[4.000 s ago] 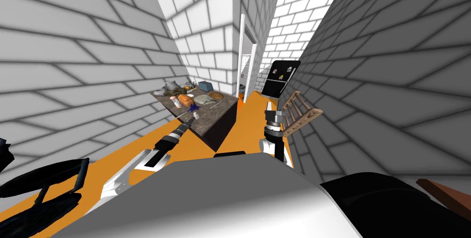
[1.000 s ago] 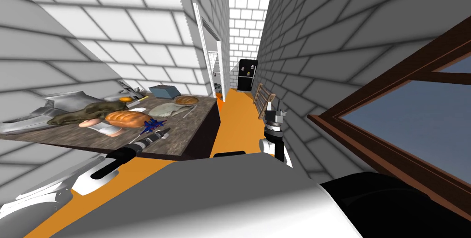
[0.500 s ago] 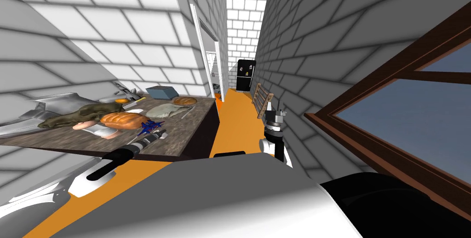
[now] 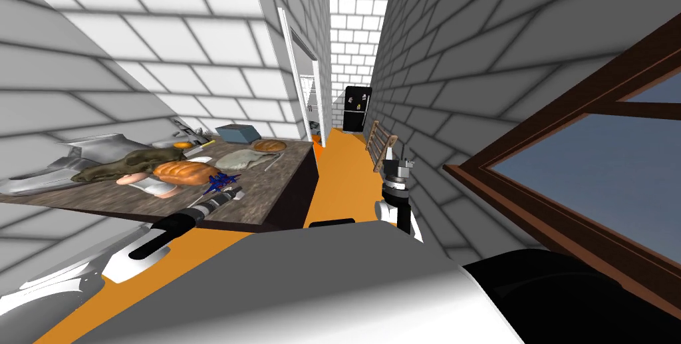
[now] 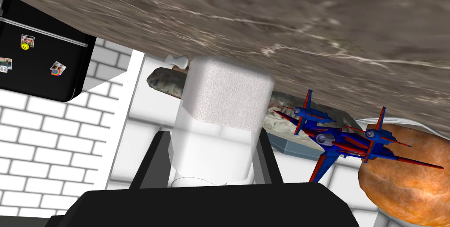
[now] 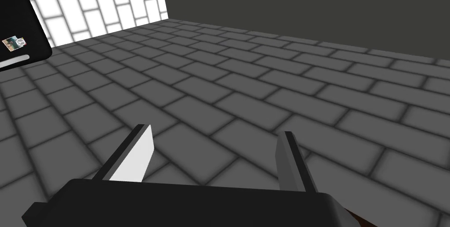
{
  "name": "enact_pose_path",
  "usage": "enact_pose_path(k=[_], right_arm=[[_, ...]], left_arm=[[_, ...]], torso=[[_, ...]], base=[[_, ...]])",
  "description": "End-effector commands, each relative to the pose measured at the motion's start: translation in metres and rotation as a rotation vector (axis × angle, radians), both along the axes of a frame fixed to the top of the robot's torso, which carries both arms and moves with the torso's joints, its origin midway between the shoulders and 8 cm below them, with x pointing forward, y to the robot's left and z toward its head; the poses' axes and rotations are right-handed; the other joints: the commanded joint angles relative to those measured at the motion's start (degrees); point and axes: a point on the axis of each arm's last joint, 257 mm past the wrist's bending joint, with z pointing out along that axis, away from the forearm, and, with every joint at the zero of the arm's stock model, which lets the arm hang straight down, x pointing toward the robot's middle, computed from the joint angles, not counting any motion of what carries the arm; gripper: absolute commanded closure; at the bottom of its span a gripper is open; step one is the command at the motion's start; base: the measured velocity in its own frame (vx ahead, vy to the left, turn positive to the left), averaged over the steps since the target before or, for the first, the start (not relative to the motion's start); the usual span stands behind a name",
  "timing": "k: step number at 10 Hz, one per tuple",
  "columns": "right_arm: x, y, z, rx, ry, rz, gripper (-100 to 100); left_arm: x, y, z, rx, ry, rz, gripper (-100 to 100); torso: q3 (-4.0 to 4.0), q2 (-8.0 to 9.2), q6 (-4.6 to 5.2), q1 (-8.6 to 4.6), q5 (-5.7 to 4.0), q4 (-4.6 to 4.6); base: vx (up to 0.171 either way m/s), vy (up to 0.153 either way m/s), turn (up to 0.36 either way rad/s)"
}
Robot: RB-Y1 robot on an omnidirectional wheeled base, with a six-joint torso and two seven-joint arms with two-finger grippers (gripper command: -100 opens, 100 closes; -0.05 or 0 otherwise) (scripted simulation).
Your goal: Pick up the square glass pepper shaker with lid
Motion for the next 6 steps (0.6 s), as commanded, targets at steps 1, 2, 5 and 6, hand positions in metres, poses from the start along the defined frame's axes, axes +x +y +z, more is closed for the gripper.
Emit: enact_pose_path(k=[1, 2, 5, 6], right_arm=[[0.000, 0.000, 0.000, 0.000, 0.000, 0.000, 0], [0.000, 0.000, 0.000, 0.000, 0.000, 0.000, 0], [0.000, 0.000, 0.000, 0.000, 0.000, 0.000, 0], [0.000, 0.000, 0.000, 0.000, 0.000, 0.000, 0]], left_arm=[[0.006, -0.016, -0.001, 0.000, 0.005, -0.023, 100], [0.007, -0.017, 0.000, -0.001, 0.003, -0.026, 100], [0.018, -0.049, 0.001, 0.000, 0.004, -0.077, 100], [0.020, -0.059, 0.001, 0.000, 0.006, -0.091, 100]], torso=[[0.00, 0.00, 0.00, 0.00, 0.00, 0.00], [-0.04, -0.06, 0.00, 0.07, 0.03, -0.03], [-0.05, -0.08, 0.06, 0.02, -0.01, -0.02], [-0.06, -0.08, 0.04, 0.03, -0.02, -0.03]], base=[[0.039, 0.045, 0.246], [0.025, 0.027, 0.099], [0.030, 0.038, 0.148], [0.040, 0.043, 0.193]])
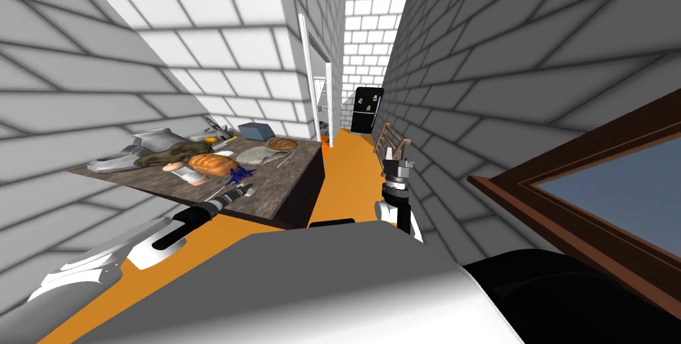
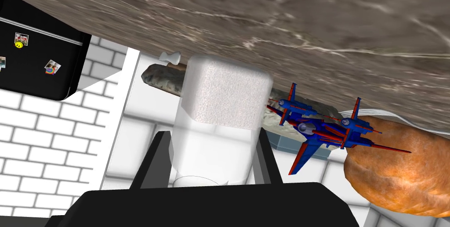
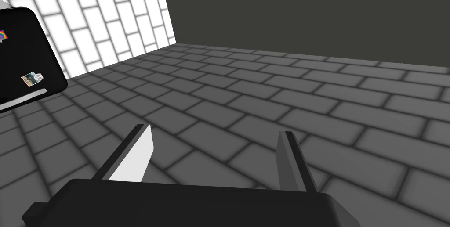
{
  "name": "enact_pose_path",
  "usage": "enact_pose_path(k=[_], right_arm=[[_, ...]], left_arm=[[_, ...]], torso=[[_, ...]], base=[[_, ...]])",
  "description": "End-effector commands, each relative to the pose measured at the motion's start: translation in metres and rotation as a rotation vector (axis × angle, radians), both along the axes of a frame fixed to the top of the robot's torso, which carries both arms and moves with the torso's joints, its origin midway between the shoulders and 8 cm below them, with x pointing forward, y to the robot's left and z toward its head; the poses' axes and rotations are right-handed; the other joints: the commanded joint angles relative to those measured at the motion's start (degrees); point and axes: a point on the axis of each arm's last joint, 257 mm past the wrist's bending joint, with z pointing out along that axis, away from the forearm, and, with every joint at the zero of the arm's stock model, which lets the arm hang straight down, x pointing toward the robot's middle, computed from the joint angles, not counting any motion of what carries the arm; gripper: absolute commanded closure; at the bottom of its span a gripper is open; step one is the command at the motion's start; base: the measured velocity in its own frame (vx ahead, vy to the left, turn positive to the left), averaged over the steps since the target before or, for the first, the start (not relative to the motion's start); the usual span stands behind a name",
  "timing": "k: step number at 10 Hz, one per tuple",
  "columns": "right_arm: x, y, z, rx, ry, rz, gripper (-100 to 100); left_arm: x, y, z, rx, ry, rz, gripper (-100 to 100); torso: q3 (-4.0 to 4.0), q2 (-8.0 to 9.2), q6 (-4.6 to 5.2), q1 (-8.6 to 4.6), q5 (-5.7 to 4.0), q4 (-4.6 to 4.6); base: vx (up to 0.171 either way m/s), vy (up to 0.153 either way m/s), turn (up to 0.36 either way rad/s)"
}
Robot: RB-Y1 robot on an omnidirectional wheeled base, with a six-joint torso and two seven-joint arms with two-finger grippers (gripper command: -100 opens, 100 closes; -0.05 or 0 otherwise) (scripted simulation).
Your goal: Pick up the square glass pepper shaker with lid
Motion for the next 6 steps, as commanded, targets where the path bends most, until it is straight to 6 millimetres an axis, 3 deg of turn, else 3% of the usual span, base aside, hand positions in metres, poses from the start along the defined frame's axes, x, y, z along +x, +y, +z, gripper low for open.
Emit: enact_pose_path(k=[1, 4, 5, 6], right_arm=[[0.000, 0.000, 0.000, 0.000, 0.000, 0.000, 0], [0.000, 0.000, 0.000, 0.000, 0.000, 0.000, 0], [0.000, 0.000, 0.000, 0.000, 0.000, 0.000, 0], [0.000, 0.000, 0.000, 0.000, 0.000, 0.000, 0]], left_arm=[[0.003, -0.017, -0.001, 0.002, 0.004, -0.021, 100], [0.008, -0.039, 0.000, -0.001, 0.003, -0.054, 100], [0.006, -0.034, 0.000, -0.001, 0.002, -0.048, 100], [0.006, -0.035, 0.000, -0.001, 0.002, -0.049, 0]], torso=[[0.00, 0.00, 0.00, 0.00, 0.00, 0.00], [0.02, 0.03, 0.08, -0.11, -0.03, 0.03], [0.02, 0.03, 0.04, -0.10, -0.02, 0.02], [0.03, 0.05, 0.09, -0.12, -0.02, 0.02]], base=[[0.034, 0.042, 0.177], [0.026, 0.023, 0.098], [0.017, 0.008, 0.031], [0.000, 0.000, 0.000]])
